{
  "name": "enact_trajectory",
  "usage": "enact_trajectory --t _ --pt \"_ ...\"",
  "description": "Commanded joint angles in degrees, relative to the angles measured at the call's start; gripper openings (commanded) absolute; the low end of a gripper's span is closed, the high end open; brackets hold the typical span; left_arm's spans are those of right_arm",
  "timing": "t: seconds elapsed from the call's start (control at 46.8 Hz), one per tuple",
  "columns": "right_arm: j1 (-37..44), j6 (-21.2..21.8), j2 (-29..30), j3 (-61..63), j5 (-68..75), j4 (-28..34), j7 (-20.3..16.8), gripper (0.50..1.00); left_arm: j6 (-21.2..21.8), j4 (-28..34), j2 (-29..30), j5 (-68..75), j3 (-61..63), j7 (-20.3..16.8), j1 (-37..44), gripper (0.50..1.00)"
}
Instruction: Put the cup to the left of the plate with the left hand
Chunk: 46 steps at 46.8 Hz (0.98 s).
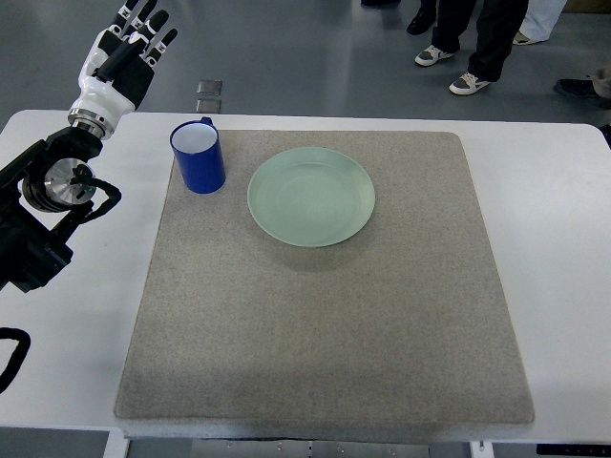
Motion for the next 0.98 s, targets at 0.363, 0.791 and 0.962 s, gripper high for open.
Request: enact_trajectory --t 0.363,0.791,0.962 --pt "0.00 0.00 0.00 0.00 0.00 0.00 0.00 0.932 -2.43 0.24 0.09 0.37 0.08 -0.18 -1.44 0.996" --pt "-0.35 1.23 0.00 0.09 -0.35 2.37 0.00 0.932 -2.51 0.24 0.18 0.54 0.87 -0.18 -0.82 0.996" --pt "-0.35 1.23 0.00 -0.09 -0.44 5.54 -0.09 0.932 -2.51 0.06 0.09 0.54 0.87 -0.18 -1.00 0.996"
